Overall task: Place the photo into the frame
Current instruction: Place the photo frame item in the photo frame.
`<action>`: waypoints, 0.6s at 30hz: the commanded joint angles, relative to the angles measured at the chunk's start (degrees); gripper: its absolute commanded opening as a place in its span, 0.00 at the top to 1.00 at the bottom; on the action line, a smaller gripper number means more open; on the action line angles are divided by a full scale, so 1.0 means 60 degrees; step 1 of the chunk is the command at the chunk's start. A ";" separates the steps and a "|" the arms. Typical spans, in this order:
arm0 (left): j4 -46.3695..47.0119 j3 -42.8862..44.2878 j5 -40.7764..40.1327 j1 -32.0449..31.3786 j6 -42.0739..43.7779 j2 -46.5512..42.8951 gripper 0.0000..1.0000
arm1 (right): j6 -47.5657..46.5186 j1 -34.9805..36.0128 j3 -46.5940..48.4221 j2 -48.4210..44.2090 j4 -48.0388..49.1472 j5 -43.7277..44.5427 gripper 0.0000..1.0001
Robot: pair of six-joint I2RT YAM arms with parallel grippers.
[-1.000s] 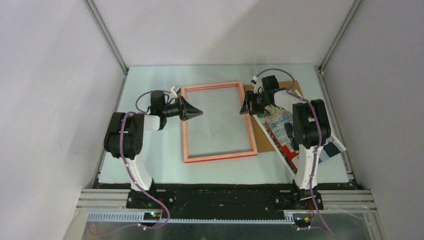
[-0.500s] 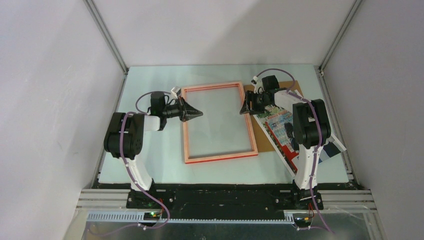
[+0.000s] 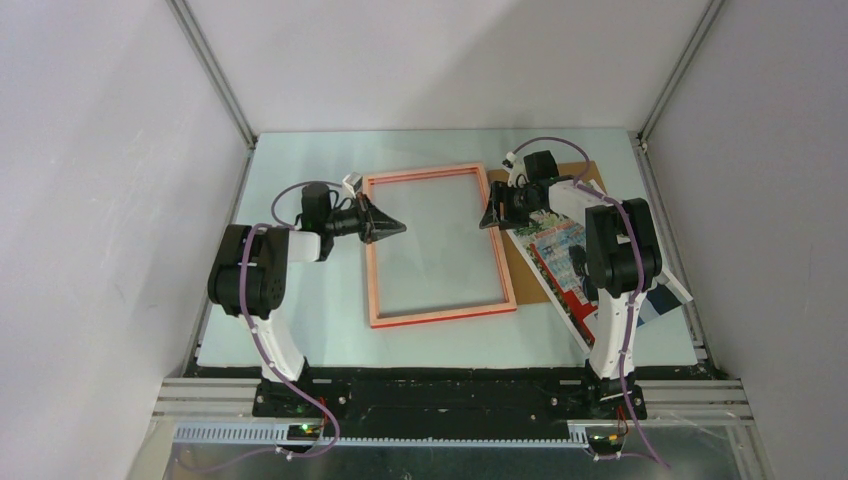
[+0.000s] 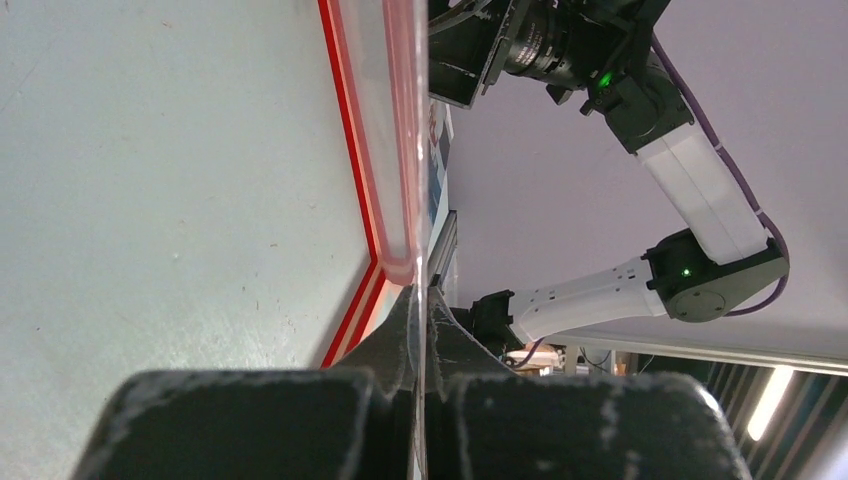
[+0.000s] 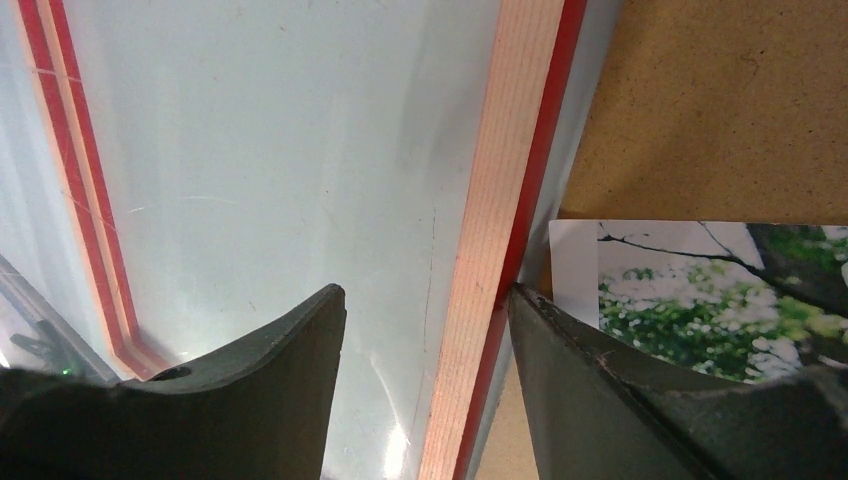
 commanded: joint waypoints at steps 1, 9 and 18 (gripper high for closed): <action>0.0363 0.0203 0.0469 -0.0165 0.0388 -0.0126 1.00 | 0.0027 0.0042 0.0231 0.0018 0.0140 -0.0113 0.34; 0.0363 0.0245 0.0460 -0.0212 0.0509 -0.0193 1.00 | 0.0021 0.0056 0.0289 0.0076 0.0068 0.0306 0.37; 0.0363 0.0245 0.0457 -0.0209 0.0528 -0.0205 1.00 | -0.0101 0.0126 0.0344 0.0072 -0.0026 0.1195 0.47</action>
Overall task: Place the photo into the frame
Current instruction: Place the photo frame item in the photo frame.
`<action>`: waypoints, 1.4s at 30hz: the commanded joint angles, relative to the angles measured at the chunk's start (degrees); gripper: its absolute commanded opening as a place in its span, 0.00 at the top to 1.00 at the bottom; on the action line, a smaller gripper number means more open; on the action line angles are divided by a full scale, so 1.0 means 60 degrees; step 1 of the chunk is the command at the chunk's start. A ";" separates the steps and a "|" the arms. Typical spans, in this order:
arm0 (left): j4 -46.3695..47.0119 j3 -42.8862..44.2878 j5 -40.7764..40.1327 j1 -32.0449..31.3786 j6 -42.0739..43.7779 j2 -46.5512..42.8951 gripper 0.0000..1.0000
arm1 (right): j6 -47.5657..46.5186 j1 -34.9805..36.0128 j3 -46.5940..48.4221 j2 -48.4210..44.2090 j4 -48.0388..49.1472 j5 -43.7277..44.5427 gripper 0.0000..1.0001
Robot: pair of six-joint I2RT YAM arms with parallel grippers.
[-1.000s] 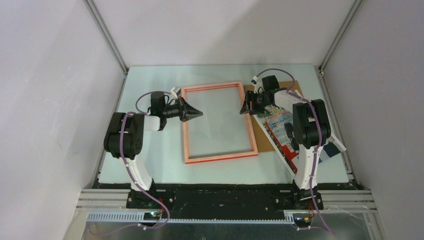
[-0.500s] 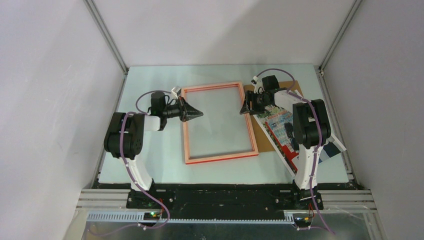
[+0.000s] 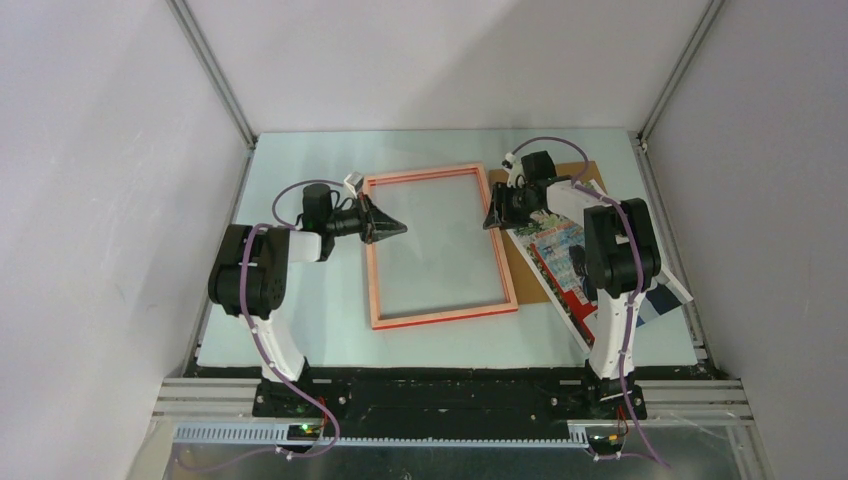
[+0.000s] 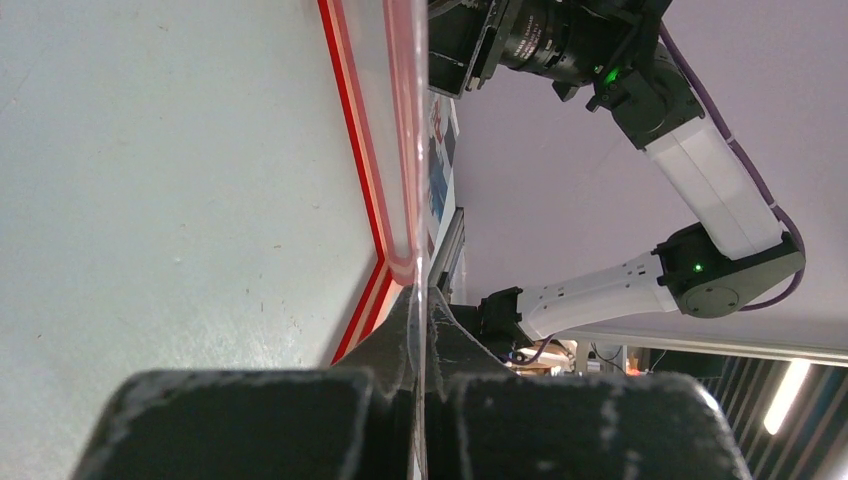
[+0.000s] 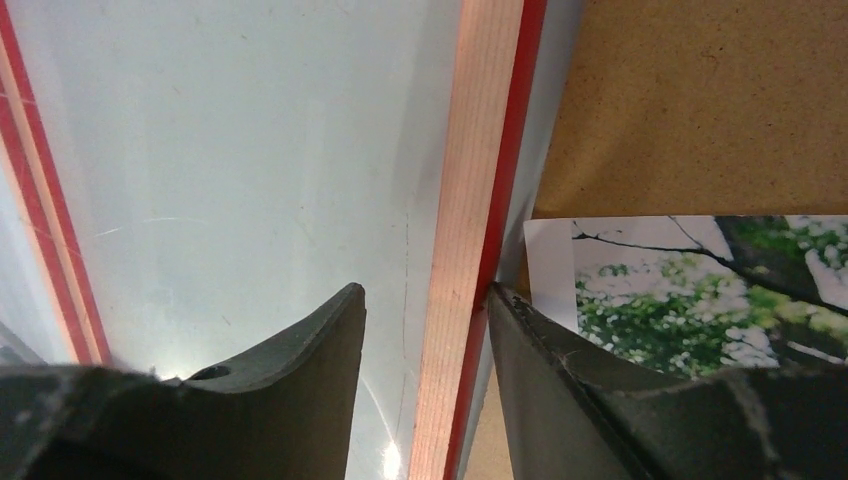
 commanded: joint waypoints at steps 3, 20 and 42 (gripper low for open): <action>0.0363 0.0242 0.0470 -0.0144 0.0281 -0.0224 1.00 | -0.0118 0.0066 0.0363 0.0077 -0.0015 0.0706 0.51; 0.0349 0.0316 0.0527 -0.0143 0.0335 -0.0140 1.00 | -0.0184 0.0068 0.0407 0.0167 -0.0042 0.0633 0.65; 0.0348 0.0552 0.0795 -0.0219 0.0524 -0.0362 1.00 | -0.0187 0.0082 0.0396 0.0153 -0.0050 0.0648 0.73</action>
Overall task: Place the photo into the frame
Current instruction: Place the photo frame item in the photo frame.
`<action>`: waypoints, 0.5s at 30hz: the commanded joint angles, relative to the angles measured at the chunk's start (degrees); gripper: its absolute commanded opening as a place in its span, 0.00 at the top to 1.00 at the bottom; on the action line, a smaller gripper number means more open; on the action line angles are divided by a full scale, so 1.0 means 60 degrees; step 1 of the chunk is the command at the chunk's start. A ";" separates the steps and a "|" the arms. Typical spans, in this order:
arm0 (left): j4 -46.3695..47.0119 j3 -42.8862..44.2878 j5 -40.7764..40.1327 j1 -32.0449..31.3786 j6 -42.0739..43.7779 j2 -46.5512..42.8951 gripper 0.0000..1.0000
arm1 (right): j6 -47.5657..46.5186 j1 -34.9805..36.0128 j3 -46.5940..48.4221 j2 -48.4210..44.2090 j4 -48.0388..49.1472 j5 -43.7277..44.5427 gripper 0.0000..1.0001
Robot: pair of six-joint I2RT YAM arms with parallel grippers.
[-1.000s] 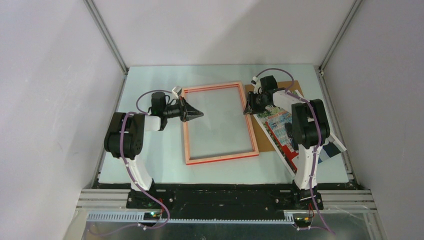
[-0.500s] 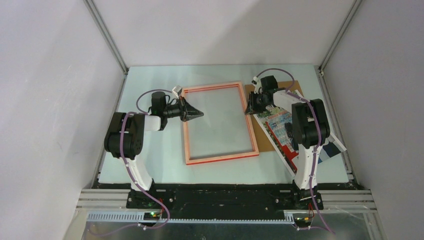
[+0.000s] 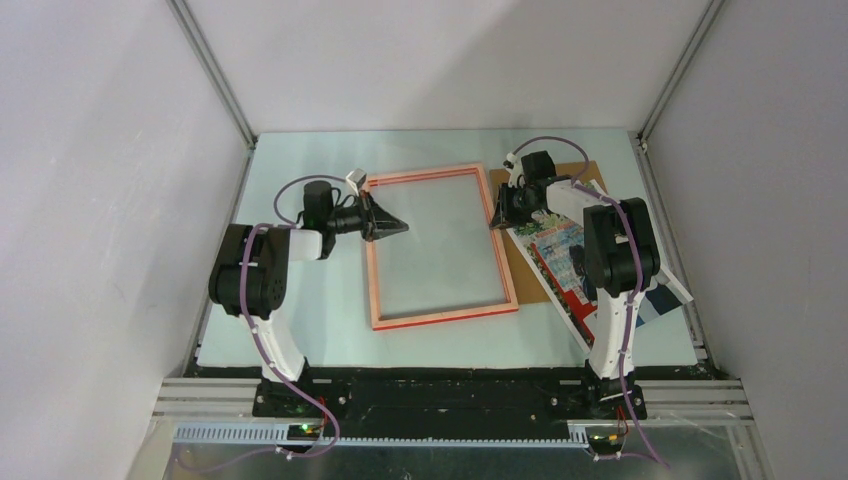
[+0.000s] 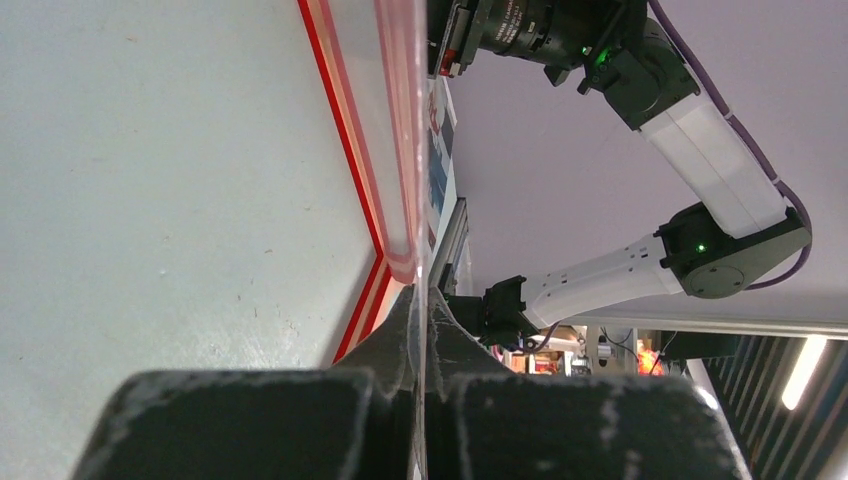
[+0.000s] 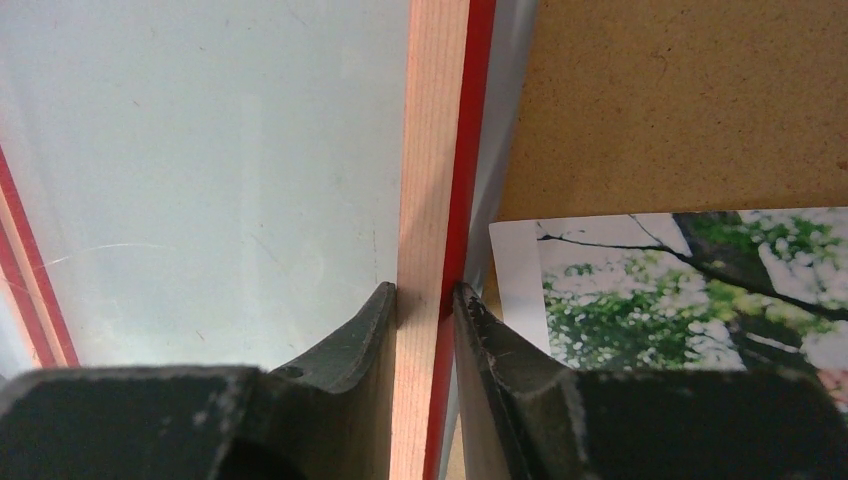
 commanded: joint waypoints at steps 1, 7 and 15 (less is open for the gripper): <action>0.0348 0.0400 0.0577 -0.0162 0.0274 -0.0349 1.00 | -0.0105 0.0023 0.0312 0.0075 0.0038 0.0056 0.73; 0.0348 0.0461 0.0556 -0.0170 0.0265 -0.0221 1.00 | -0.0099 0.0009 0.0298 0.0052 0.0043 0.0015 0.73; 0.0348 0.0475 0.0548 -0.0171 0.0260 0.0121 1.00 | -0.0089 0.0019 0.0284 0.0027 0.0038 -0.0062 0.72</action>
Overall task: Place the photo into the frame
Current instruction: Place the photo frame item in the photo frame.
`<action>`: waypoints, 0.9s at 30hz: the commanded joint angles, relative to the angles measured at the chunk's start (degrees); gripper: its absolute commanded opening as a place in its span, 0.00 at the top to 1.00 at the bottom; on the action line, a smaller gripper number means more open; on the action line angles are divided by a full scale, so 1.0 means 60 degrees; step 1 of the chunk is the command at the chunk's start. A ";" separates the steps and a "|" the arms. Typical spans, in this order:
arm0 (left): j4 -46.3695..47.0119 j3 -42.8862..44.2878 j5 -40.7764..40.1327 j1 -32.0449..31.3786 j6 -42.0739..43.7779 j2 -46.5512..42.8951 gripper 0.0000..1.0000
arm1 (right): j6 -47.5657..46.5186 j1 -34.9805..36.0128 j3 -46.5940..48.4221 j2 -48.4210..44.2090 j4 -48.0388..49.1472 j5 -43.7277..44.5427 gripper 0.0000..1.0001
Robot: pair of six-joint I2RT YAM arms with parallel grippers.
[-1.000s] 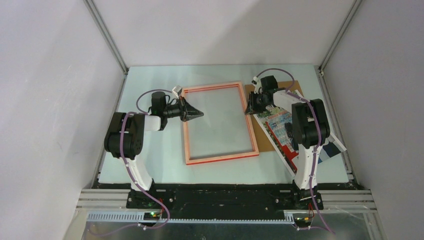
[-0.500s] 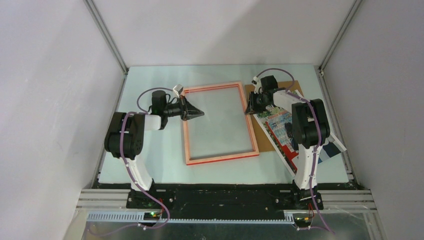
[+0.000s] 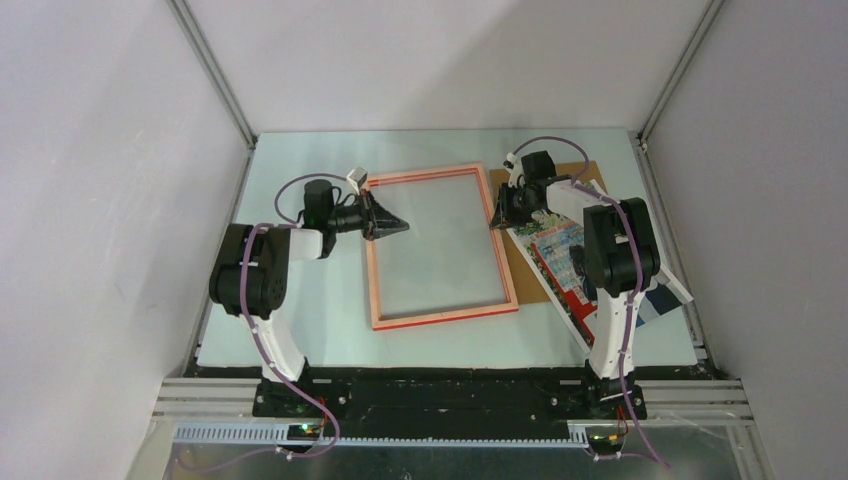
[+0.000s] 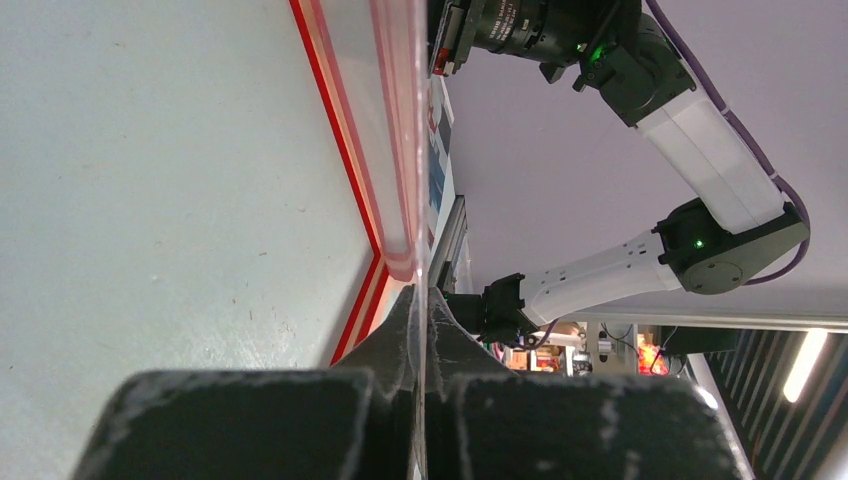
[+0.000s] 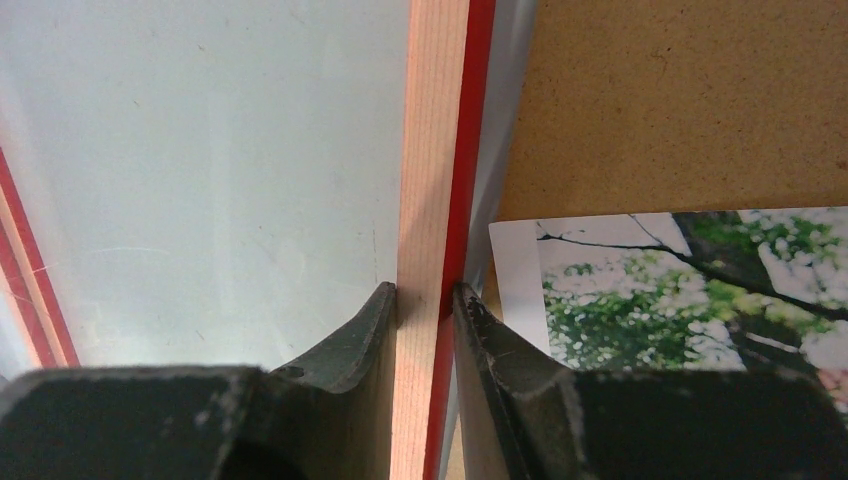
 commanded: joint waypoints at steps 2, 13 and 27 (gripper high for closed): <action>0.0322 0.0352 0.0440 -0.0122 0.0286 0.0213 1.00 | -0.0085 0.0015 0.0279 0.0026 0.0052 -0.0058 0.72; -0.1543 0.0606 0.0228 -0.0122 0.1792 0.0364 1.00 | -0.0113 0.0007 0.0276 0.0011 0.0019 -0.0044 0.72; -0.3732 0.0859 -0.0542 -0.0113 0.3263 0.0358 1.00 | -0.0103 0.0028 0.0236 -0.0018 0.0052 -0.0079 0.72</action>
